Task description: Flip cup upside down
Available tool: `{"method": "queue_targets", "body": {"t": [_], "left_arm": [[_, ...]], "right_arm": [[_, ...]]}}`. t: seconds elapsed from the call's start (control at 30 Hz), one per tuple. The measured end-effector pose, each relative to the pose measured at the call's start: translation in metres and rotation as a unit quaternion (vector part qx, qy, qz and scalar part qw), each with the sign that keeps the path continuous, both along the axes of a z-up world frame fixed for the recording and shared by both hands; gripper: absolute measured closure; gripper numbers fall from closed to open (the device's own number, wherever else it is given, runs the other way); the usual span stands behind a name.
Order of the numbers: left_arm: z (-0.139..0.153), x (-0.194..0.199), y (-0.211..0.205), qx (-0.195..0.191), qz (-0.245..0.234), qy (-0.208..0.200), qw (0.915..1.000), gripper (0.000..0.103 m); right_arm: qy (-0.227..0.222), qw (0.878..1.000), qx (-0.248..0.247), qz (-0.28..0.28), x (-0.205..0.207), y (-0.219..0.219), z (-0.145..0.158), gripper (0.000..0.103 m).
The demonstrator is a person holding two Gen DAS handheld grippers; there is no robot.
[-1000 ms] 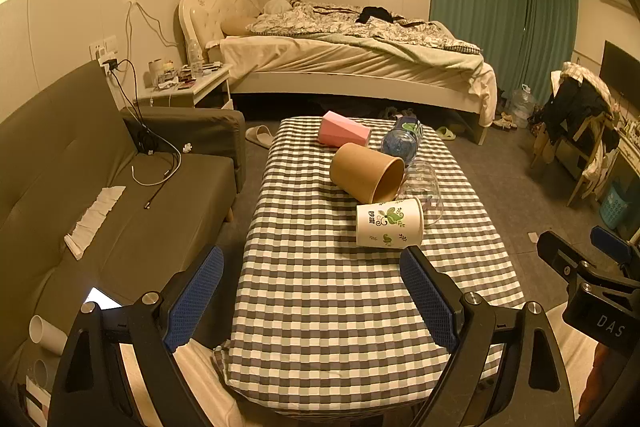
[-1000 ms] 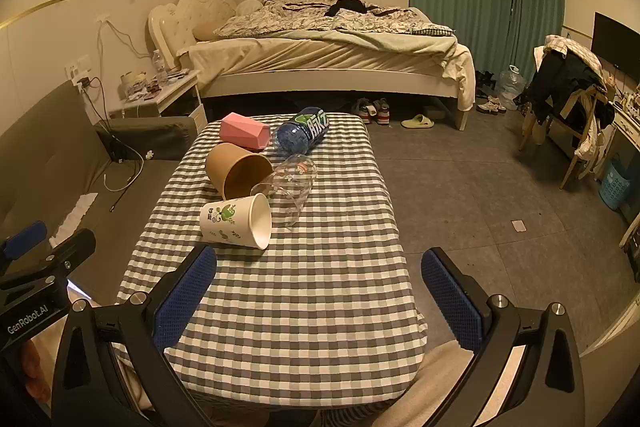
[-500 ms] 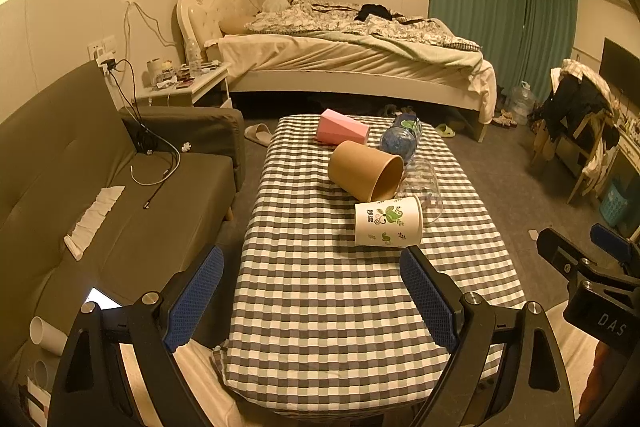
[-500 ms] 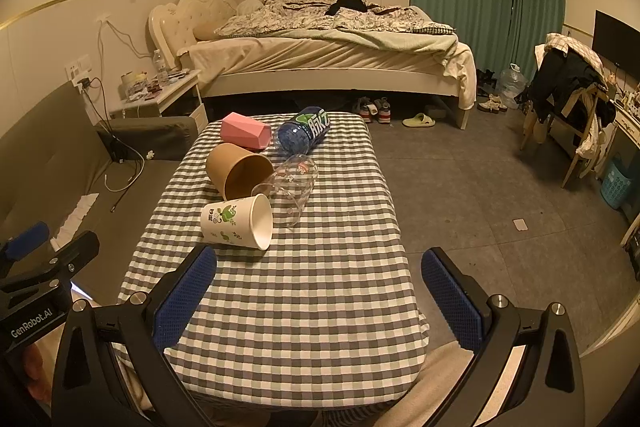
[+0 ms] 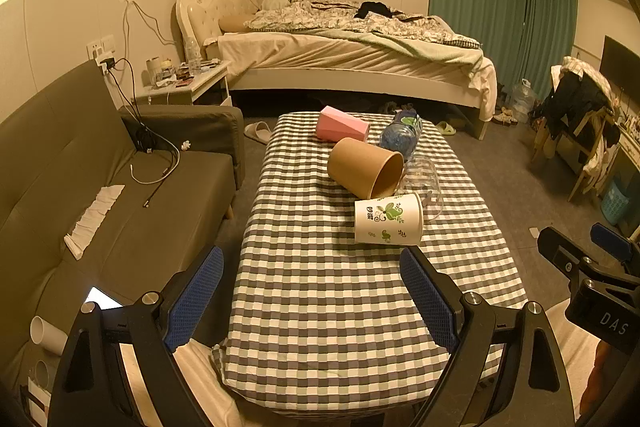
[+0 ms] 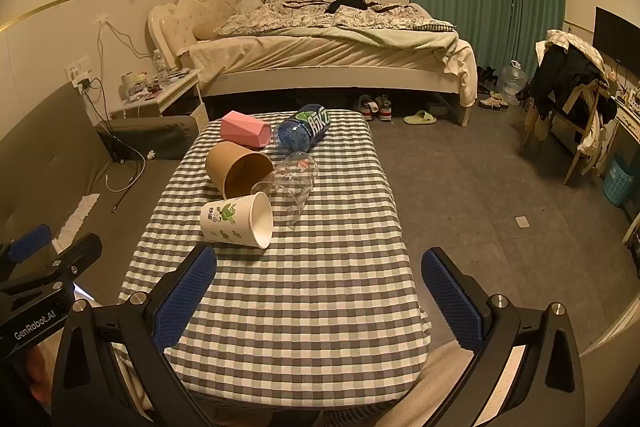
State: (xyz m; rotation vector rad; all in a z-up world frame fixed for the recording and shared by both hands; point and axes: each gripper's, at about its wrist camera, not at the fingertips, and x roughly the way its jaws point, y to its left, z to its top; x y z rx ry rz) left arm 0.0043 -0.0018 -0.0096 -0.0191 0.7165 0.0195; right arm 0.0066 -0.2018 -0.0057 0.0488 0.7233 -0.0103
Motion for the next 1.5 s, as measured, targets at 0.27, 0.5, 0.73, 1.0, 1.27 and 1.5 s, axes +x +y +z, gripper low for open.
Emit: {"method": "queue_targets", "body": {"t": [0.27, 0.5, 0.73, 1.0, 1.27, 1.5], "left_arm": [[-0.004, 0.001, 0.000, -0.001, 0.000, 0.002, 1.0000, 0.010], [-0.003, 0.001, -0.001, 0.000, 0.000, 0.002, 1.0000, 0.010], [-0.003, 0.001, -0.001, 0.000, -0.001, 0.002, 1.0000, 0.010], [-0.003, 0.001, -0.001, 0.000, -0.001, 0.003, 1.0000, 0.010], [-0.011, 0.007, 0.001, -0.005, -0.002, 0.013, 0.9999, 0.010], [-0.009, 0.031, 0.004, -0.007, -0.003, 0.025, 0.9997, 0.010]], "right_arm": [[0.002, 1.000, 0.002, 0.000, 0.000, -0.001, -0.002, 0.000], [0.002, 1.000, 0.002, 0.000, 0.000, -0.001, -0.002, 0.000], [0.003, 1.000, 0.005, -0.001, -0.001, -0.001, -0.004, 0.000], [0.003, 1.000, 0.005, -0.001, 0.000, -0.001, -0.005, 0.000], [0.012, 1.000, 0.007, -0.002, 0.004, 0.000, -0.009, 0.000], [0.027, 1.000, 0.003, -0.008, 0.026, 0.001, -0.008, 0.000]]}}
